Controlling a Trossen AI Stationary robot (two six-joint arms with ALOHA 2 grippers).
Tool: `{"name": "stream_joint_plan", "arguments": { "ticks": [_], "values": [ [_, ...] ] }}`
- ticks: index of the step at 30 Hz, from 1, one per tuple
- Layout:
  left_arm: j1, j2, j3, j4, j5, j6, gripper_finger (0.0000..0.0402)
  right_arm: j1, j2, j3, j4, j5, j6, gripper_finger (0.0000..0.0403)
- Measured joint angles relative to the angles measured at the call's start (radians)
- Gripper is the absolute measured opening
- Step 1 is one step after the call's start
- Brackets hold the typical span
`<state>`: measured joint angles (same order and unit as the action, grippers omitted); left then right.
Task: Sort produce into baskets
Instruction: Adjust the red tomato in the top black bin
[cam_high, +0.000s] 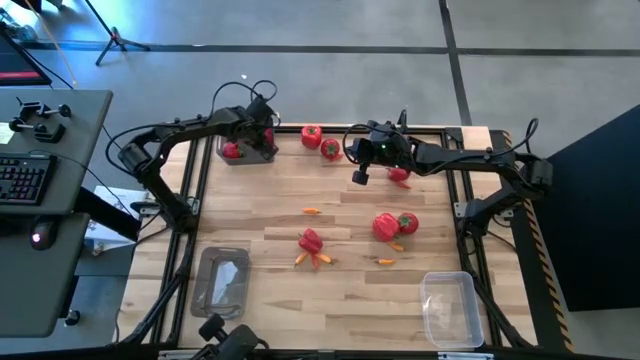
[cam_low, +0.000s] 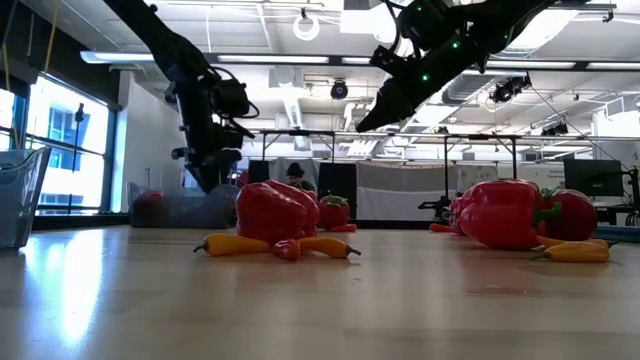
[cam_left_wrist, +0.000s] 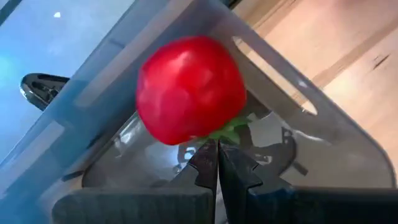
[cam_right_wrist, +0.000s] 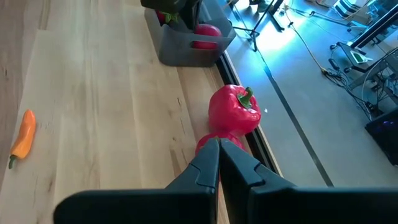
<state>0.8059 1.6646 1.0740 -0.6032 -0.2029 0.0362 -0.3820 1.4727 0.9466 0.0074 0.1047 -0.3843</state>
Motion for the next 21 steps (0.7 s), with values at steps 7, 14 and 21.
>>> {"name": "stream_joint_plan", "arguments": {
  "ticks": [7,14,21],
  "values": [
    [0.000,-0.007,0.000,0.049,0.083,-0.025,0.0000,0.000,0.000,0.000,0.003,0.000,0.000,0.0002],
    [0.012,-0.001,0.000,0.094,0.089,-0.041,0.0000,0.000,0.000,0.000,0.004,0.000,0.001,0.0002],
    [0.048,0.023,0.000,0.112,0.100,-0.046,0.0000,0.000,0.000,0.000,0.004,0.000,0.002,0.0002]
  ]
}}
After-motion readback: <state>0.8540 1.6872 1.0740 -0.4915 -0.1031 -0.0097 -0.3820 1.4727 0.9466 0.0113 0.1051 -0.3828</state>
